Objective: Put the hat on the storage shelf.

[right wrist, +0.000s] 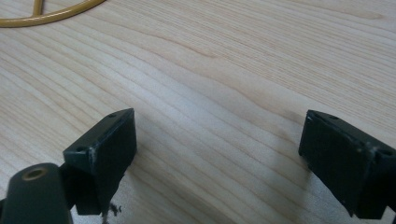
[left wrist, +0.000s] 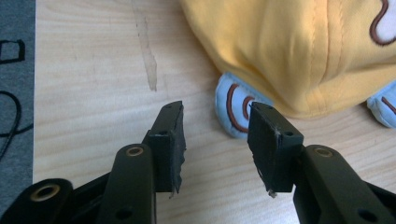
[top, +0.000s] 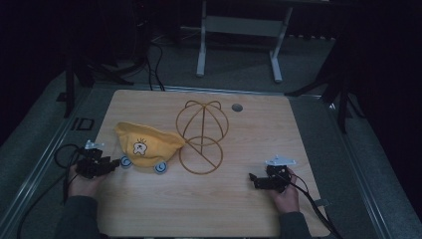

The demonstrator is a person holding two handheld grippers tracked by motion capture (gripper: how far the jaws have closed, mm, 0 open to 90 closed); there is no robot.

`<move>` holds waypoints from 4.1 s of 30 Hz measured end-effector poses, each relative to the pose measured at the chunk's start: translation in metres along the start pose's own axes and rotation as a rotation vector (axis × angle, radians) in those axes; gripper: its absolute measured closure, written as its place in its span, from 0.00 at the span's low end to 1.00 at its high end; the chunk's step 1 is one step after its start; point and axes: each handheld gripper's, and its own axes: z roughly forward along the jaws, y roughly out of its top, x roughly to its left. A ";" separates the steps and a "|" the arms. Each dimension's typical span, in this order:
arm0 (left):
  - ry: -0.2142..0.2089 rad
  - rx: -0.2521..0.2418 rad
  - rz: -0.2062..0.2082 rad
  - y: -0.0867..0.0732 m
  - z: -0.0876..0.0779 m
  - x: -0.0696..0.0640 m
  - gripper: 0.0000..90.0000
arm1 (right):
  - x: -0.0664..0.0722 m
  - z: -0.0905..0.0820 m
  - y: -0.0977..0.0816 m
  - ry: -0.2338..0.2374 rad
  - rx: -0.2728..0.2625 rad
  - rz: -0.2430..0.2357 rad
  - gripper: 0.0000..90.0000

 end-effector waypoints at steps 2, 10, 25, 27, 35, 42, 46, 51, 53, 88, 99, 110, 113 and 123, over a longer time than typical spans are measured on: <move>0.004 0.008 -0.001 0.003 0.002 -0.001 0.64 | 0.000 0.000 0.000 0.000 0.000 0.000 0.12; -0.005 0.048 0.002 0.008 0.018 -0.002 0.66 | 0.000 0.000 0.000 0.000 0.000 0.000 0.12; -0.063 0.070 -0.014 0.011 0.033 -0.004 0.69 | 0.000 0.000 0.000 0.000 0.000 0.000 0.12; -0.063 0.072 -0.014 0.012 0.033 -0.004 0.68 | 0.000 0.000 0.000 0.000 0.000 0.000 0.12; -0.065 0.072 -0.010 0.014 0.041 -0.010 0.66 | 0.000 0.000 0.000 0.000 0.000 -0.001 0.12; -0.049 0.090 -0.011 0.014 0.041 -0.012 0.64 | 0.000 0.000 0.000 0.000 -0.001 -0.001 0.12; -0.041 0.104 -0.014 0.013 0.040 -0.015 0.64 | 0.000 0.000 0.000 0.000 0.000 0.000 0.12; -0.057 0.128 -0.024 0.014 0.038 -0.018 0.79 | 0.000 0.000 0.000 -0.001 0.000 0.000 0.12; -0.041 0.133 -0.004 0.016 0.035 -0.020 0.87 | 0.000 0.000 0.000 0.000 0.000 -0.001 0.12; -0.061 0.001 0.126 0.049 -0.024 -0.048 0.94 | 0.000 0.000 0.000 0.000 0.001 0.000 0.12; -0.058 0.002 0.152 0.056 -0.033 -0.050 0.94 | 0.000 0.000 0.000 0.000 0.001 0.000 0.12; -0.057 0.030 0.196 0.064 -0.041 -0.054 0.94 | 0.000 0.000 0.000 0.000 0.000 0.001 0.12; -0.062 0.037 0.217 0.066 -0.043 -0.055 0.94 | 0.000 0.000 0.000 0.000 0.000 0.001 0.12; -0.071 0.073 0.264 0.071 -0.049 -0.058 0.94 | 0.000 0.000 0.000 0.000 0.000 0.001 0.12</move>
